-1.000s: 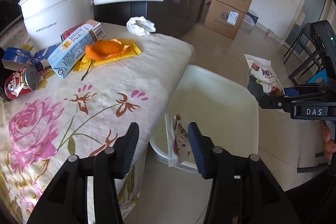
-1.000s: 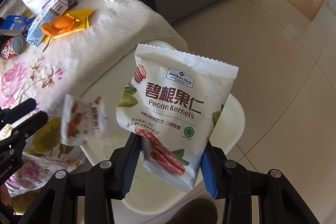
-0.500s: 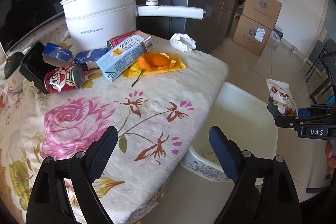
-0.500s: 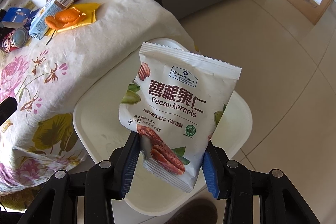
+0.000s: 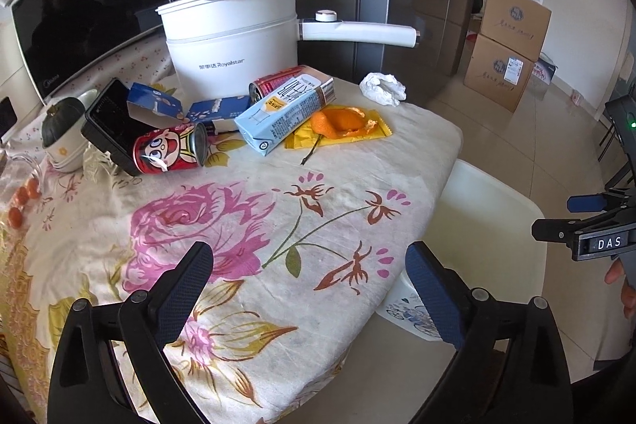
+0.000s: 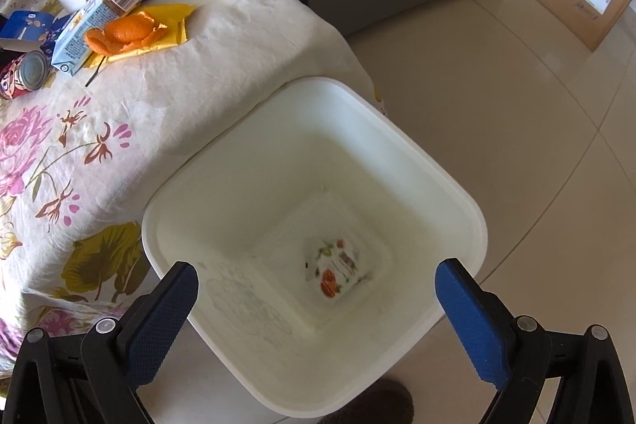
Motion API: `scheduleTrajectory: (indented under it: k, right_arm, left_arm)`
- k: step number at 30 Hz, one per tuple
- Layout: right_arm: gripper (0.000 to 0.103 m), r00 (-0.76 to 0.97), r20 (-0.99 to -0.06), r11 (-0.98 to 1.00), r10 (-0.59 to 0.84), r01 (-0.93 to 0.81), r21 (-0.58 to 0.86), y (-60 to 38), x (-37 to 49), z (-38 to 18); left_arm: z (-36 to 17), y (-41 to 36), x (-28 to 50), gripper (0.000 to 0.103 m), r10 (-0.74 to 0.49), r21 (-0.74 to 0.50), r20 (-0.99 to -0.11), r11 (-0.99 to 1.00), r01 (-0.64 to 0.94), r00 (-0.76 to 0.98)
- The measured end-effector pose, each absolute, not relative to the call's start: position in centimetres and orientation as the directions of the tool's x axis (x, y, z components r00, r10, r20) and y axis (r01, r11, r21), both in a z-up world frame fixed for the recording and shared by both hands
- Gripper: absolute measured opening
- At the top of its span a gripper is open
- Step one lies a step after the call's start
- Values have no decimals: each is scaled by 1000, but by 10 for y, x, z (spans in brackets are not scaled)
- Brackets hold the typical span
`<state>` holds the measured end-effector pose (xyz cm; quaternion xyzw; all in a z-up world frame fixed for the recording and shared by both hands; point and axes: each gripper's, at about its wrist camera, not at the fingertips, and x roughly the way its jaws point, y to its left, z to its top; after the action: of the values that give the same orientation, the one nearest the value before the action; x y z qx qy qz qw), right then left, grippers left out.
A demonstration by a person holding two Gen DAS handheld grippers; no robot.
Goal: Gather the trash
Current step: 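Withdraw both open tools from the bin back toward the table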
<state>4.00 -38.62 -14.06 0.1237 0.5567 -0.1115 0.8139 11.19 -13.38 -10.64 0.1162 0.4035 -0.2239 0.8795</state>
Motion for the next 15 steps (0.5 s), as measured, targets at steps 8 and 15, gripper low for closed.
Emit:
scheduleTrajectory:
  k: [8, 15]
  right_arm:
    - [101, 377, -924, 948, -60, 310, 65, -373, 53, -131]
    - [101, 404, -913, 954, -55, 292, 71, -351, 71, -121]
  left_arm:
    - [-99, -114, 119, 102, -280, 16, -756, 895, 445, 591]
    - [-96, -95, 128, 102, -249, 26, -758, 912, 410, 603]
